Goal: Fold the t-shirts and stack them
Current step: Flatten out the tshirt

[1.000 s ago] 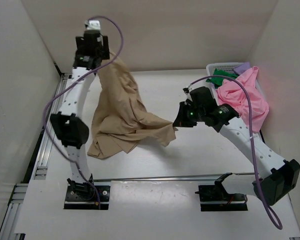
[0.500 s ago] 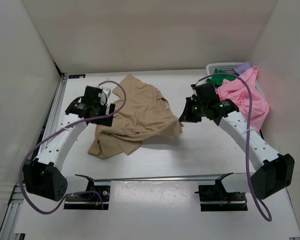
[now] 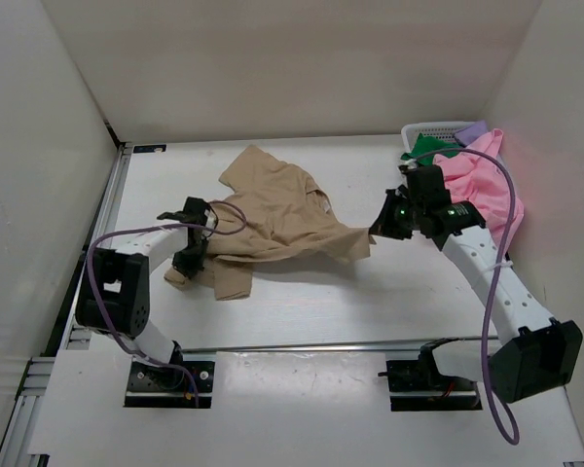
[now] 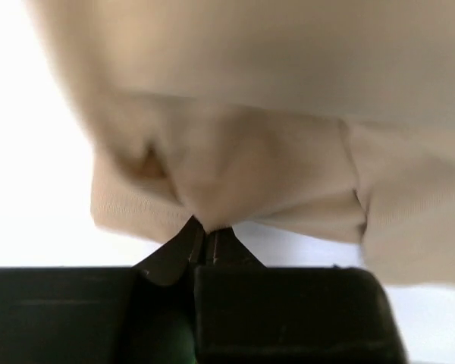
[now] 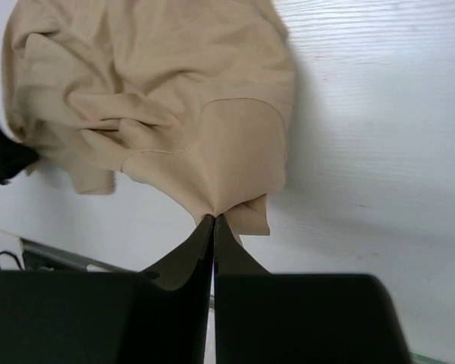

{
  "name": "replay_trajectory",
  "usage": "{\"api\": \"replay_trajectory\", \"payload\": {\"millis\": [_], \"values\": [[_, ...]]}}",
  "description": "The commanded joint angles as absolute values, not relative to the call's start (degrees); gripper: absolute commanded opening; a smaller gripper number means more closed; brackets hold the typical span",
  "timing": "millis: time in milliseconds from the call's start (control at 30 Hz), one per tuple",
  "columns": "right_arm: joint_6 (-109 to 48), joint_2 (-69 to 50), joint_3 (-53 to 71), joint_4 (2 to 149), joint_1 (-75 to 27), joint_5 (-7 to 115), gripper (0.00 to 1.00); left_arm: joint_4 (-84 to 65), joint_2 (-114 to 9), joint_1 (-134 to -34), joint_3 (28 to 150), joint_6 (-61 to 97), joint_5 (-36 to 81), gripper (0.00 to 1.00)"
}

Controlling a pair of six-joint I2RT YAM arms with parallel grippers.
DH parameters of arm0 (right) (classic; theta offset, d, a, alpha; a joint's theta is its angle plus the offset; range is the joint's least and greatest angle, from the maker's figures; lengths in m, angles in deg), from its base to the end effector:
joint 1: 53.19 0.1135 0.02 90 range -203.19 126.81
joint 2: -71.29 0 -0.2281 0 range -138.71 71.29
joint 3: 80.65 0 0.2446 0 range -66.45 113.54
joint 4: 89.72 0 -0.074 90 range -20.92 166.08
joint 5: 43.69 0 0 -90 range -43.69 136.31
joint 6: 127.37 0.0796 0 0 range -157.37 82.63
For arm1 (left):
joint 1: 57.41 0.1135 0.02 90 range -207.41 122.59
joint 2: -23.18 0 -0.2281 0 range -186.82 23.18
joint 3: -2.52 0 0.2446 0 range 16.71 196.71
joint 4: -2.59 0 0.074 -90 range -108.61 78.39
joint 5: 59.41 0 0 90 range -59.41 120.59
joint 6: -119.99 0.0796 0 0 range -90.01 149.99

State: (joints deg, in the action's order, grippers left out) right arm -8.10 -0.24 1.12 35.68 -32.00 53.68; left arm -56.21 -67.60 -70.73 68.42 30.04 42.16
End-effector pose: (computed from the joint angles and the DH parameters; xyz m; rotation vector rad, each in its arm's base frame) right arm 0.2740 0.1172 0.2664 0.1047 2.4105 0.5731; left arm 0.2584 -0.0448 0.0876 0.3321 2.9775 0.2824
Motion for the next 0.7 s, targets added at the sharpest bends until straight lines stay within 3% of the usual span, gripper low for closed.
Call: {"api": "replay_trajectory", "payload": {"millis": [0,100,200,233,267,333,500,667], "values": [[-10.3,3.9,-2.0,35.5,-35.6,52.4,0.0,-51.4,-66.8,-67.0,72.2,30.0,50.8,0.1],[-11.5,4.6,-6.2,35.5,-35.6,52.4,0.0,-50.0,-66.8,-62.8,77.8,30.0,53.6,0.1],[-11.5,4.6,-9.6,36.7,-35.6,52.4,0.0,-50.0,-67.5,-59.5,85.2,30.0,56.9,0.38],[-11.5,4.6,-10.4,36.7,-35.6,52.4,0.0,-50.0,-68.0,-59.0,86.7,30.0,57.4,0.53],[-11.5,4.6,-11.0,37.4,-35.6,51.9,0.0,-50.0,-68.0,-58.5,88.6,30.0,57.4,0.76],[-11.0,4.6,-12.3,37.4,-35.6,50.6,0.0,-50.6,-64.8,-58.5,88.6,30.0,55.8,0.86],[-11.0,4.6,-14.1,37.4,-37.7,49.1,0.0,-60.3,-58.4,-61.7,79.7,30.0,43.4,0.89],[-11.0,4.6,-14.6,37.4,-39.7,50.5,0.0,-65.5,-62.0,-59.9,77.1,30.0,29.1,0.79]]}}
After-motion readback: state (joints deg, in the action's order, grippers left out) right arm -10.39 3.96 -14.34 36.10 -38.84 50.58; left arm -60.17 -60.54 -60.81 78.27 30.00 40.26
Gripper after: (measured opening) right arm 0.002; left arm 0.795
